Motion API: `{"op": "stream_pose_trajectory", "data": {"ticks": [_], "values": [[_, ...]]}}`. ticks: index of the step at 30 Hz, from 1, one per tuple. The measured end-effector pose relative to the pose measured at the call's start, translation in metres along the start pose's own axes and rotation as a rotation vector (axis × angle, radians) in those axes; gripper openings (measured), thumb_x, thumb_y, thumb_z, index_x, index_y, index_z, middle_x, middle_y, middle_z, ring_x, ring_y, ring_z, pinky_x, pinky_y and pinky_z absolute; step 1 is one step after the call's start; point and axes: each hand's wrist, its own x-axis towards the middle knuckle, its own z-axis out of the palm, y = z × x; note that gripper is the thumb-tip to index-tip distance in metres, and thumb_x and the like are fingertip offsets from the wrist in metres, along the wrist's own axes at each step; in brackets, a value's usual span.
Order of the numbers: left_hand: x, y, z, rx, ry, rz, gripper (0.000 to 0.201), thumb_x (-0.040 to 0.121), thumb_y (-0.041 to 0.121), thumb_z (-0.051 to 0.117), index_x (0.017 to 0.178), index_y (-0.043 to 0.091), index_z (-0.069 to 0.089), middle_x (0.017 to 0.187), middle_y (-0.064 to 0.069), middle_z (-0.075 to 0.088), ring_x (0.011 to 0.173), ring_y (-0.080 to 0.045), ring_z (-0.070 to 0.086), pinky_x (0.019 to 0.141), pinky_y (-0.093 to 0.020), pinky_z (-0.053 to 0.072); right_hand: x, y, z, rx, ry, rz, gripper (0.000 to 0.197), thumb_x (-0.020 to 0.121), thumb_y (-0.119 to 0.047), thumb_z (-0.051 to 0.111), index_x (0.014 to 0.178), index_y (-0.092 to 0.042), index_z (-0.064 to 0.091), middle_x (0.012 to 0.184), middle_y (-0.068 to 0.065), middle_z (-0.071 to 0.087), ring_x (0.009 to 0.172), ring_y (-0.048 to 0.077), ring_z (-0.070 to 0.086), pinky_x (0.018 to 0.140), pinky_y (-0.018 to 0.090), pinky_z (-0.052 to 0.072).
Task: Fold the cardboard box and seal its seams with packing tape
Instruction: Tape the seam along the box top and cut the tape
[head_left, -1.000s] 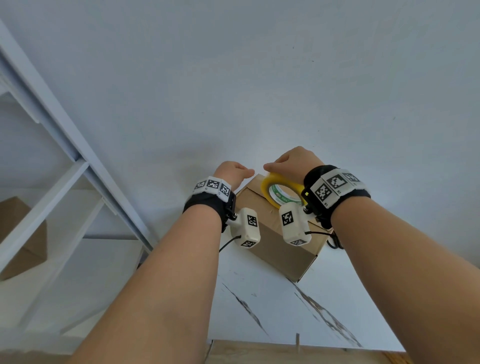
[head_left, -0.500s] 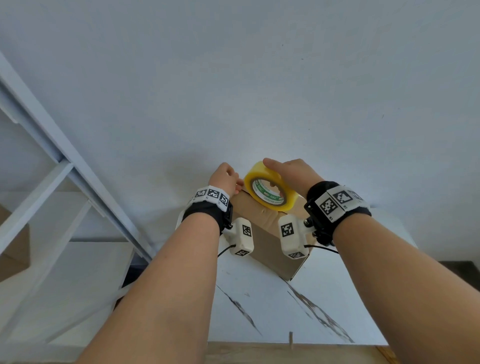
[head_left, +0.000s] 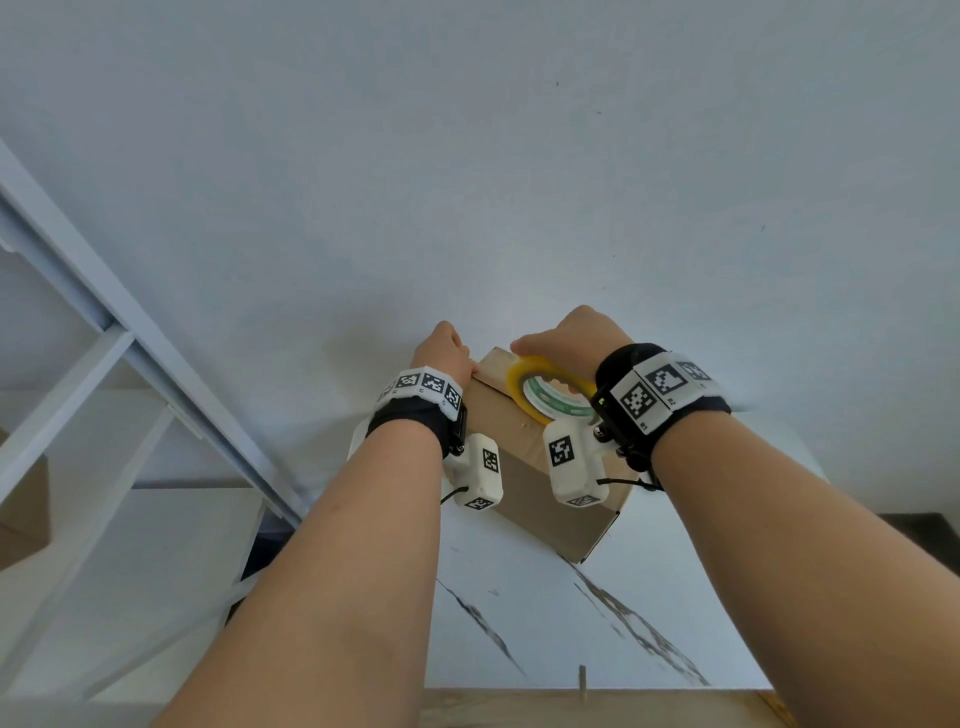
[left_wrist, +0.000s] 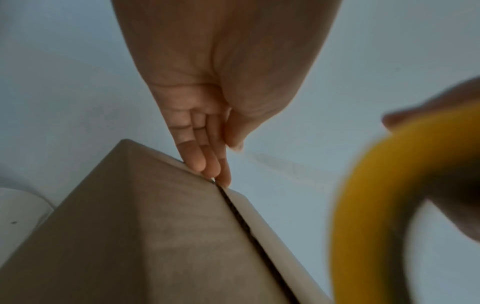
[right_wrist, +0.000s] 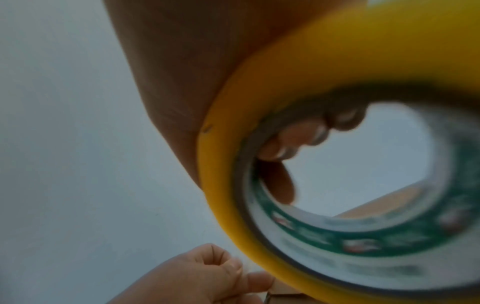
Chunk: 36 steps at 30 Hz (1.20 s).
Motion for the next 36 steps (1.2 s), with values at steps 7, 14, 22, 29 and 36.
{"op": "stream_pose_trajectory", "data": {"ticks": [7,14,22,29,36], "values": [[0.006,-0.005,-0.009,0.111,-0.009,0.040,0.007,0.094,0.016,0.049,0.087,0.015,0.048,0.089,-0.001,0.063,0.078,-0.021,0.056,0.069,-0.030,0.043,0.006,0.001,-0.001,-0.076,-0.019,0.016,0.048,0.077,-0.054,0.068,0.085,-0.007,0.062,0.081,0.009,0.068,0.066,0.024,0.060,0.065,0.031,0.050],[0.008,-0.014,-0.009,0.110,-0.021,-0.016,0.008,0.093,0.012,0.049,0.097,0.009,0.055,0.101,-0.010,0.071,0.095,-0.027,0.066,0.080,-0.030,0.049,0.006,-0.011,-0.005,-0.067,-0.063,0.000,0.041,0.085,-0.050,0.061,0.084,-0.009,0.057,0.070,0.004,0.059,0.059,0.018,0.056,0.056,0.025,0.042],[0.013,-0.021,-0.008,-0.018,-0.031,-0.086,0.026,0.095,0.014,0.048,0.068,0.015,0.048,0.090,-0.011,0.074,0.079,-0.025,0.067,0.088,-0.039,0.054,0.013,-0.015,0.003,0.005,-0.036,0.029,0.034,0.079,-0.038,0.063,0.079,-0.005,0.061,0.066,0.010,0.061,0.056,0.026,0.058,0.063,0.031,0.048],[0.023,-0.019,-0.010,0.105,-0.110,-0.109,0.033,0.089,0.013,0.054,0.056,0.013,0.057,0.085,-0.008,0.074,0.086,-0.030,0.069,0.081,-0.035,0.056,0.017,-0.014,0.009,0.029,-0.024,0.043,0.032,0.077,-0.037,0.064,0.080,-0.005,0.062,0.066,0.009,0.061,0.056,0.026,0.058,0.062,0.030,0.048],[0.021,-0.015,-0.009,0.228,-0.115,-0.141,0.023,0.085,0.022,0.062,0.067,0.010,0.055,0.067,-0.006,0.055,0.072,-0.026,0.052,0.061,-0.025,0.041,0.020,-0.012,0.013,0.039,-0.015,0.056,0.034,0.076,-0.038,0.065,0.080,-0.005,0.062,0.064,0.009,0.059,0.054,0.026,0.058,0.060,0.030,0.047]]}}
